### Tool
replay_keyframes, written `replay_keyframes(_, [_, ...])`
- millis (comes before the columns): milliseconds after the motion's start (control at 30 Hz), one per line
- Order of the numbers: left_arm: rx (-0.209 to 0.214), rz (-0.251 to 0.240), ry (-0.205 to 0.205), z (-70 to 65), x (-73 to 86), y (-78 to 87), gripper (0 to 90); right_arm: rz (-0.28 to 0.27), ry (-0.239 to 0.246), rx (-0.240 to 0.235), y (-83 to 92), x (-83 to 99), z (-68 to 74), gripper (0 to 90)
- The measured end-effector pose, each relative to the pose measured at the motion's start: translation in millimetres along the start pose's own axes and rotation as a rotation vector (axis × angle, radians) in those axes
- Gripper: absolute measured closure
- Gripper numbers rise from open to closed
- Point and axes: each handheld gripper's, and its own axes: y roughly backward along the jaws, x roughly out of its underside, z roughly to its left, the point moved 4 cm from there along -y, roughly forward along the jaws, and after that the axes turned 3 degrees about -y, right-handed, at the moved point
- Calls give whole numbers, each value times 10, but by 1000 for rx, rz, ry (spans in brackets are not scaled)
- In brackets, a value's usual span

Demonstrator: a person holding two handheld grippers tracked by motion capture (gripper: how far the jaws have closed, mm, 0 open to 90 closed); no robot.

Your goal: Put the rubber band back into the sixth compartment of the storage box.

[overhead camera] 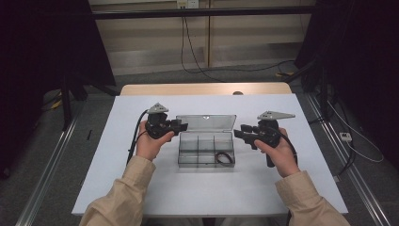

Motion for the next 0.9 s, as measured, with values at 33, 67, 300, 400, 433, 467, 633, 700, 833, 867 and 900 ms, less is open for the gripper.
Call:
replay_keyframes(33, [-1,2,-1,-5,0,2,602,-4,-1,-11,9,9,3,644])
replay_keyframes(67, [-3,6,-3,-10,0,4,601,0,-7,-17,17,20,9,679])
replay_keyframes(300, [-6,17,-14,-25,11,17,585,7,13,-91,0,26,110,900])
replay_keyframes(400, [0,23,-11,-34,13,24,575,1,18,-111,-9,-11,145,900])
replay_keyframes(433, [1,24,-10,-35,15,26,573,-1,19,-113,-12,-24,151,900])
replay_keyframes(467, [1,25,-10,-35,15,29,572,-5,21,-114,-14,-37,158,900])
replay_keyframes(633, [7,35,-1,-49,35,42,551,-11,25,-114,-24,-57,172,900])
replay_keyframes(700, [10,38,-1,-51,46,41,545,-12,29,-115,-26,-58,176,900])
replay_keyframes(833, [15,46,5,-56,63,51,535,-14,32,-112,-24,-64,178,900])
replay_keyframes(867, [14,46,10,-57,68,52,529,-13,34,-113,-23,-65,181,900])
replay_keyframes(900, [14,47,13,-57,74,54,518,-14,35,-115,-21,-65,185,900])
